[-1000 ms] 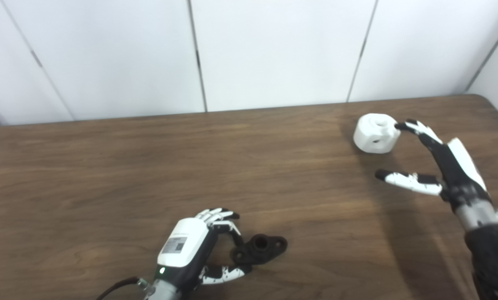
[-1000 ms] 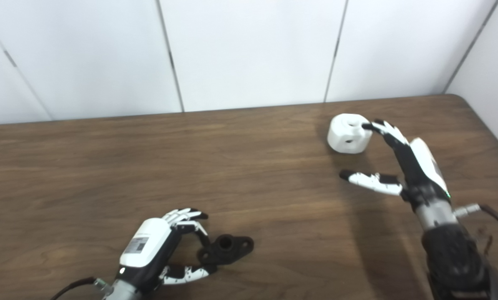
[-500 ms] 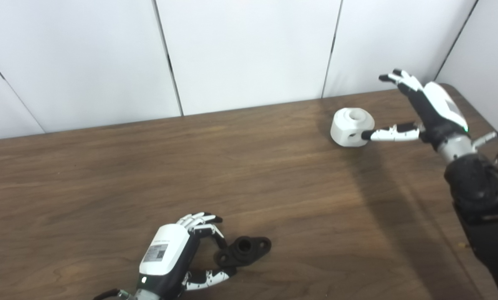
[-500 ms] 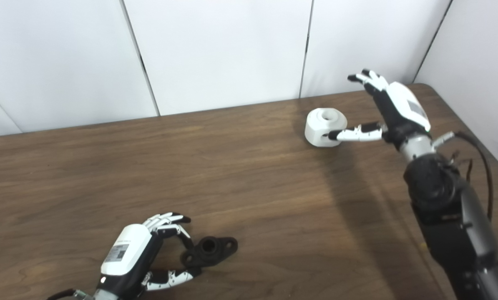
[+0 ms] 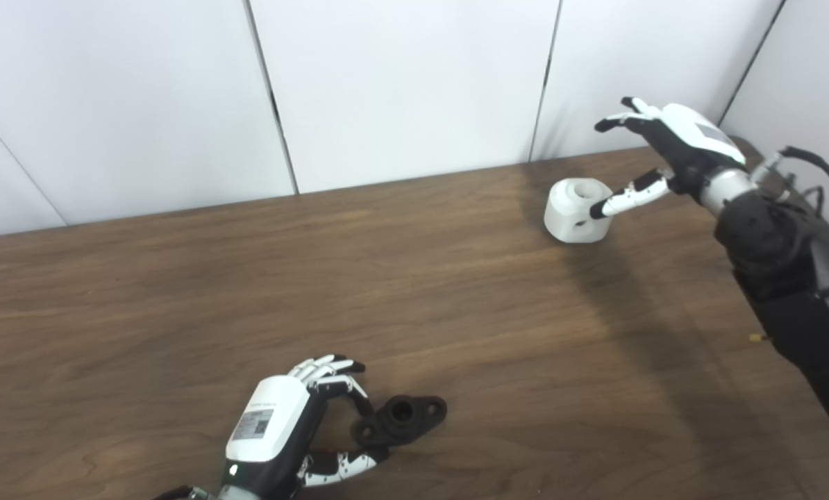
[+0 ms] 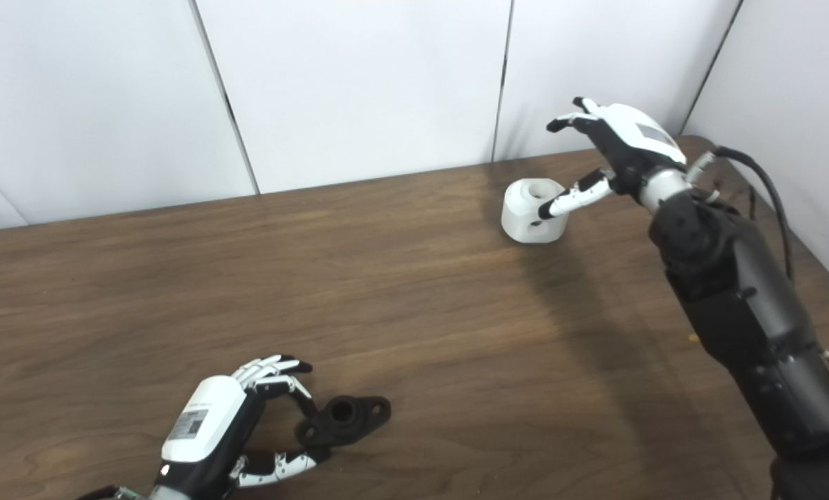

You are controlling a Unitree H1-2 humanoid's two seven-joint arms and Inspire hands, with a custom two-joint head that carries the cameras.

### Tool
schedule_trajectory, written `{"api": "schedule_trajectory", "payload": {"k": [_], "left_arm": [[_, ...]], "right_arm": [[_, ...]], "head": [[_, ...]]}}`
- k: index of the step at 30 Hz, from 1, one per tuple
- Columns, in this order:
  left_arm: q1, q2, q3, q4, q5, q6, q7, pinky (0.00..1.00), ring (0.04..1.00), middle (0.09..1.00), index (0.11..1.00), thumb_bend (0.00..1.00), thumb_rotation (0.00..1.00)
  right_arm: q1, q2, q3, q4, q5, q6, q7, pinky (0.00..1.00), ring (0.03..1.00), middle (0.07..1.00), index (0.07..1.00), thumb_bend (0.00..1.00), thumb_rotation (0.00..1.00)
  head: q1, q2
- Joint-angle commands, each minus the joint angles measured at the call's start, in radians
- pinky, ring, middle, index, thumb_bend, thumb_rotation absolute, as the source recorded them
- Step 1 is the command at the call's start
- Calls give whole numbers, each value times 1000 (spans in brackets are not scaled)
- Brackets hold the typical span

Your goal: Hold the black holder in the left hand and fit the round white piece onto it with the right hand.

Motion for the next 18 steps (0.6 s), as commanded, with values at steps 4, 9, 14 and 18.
{"api": "schedule_trajectory", "payload": {"k": [4, 9, 14, 18], "left_arm": [[33, 16, -6, 32, -4, 23, -49, 847, 864, 804, 490, 511, 41], [35, 14, -5, 29, -5, 26, -51, 851, 864, 804, 490, 510, 41], [34, 14, -6, 27, -6, 28, -56, 852, 866, 805, 490, 510, 41], [34, 15, -6, 24, -4, 30, -58, 851, 866, 806, 490, 510, 41]], "right_arm": [[-100, -68, 37, 11, -47, 24, 75, 902, 1000, 1000, 821, 935, 203], [-127, -67, 54, 41, -48, 15, 96, 935, 1000, 1000, 835, 969, 195], [-149, -69, 77, 78, -48, 1, 112, 978, 1000, 1000, 841, 976, 200], [-162, -65, 97, 110, -58, -14, 109, 999, 1000, 1000, 842, 980, 216]], "head": [[0, -1], [0, -4], [1, -3], [1, -3]]}}
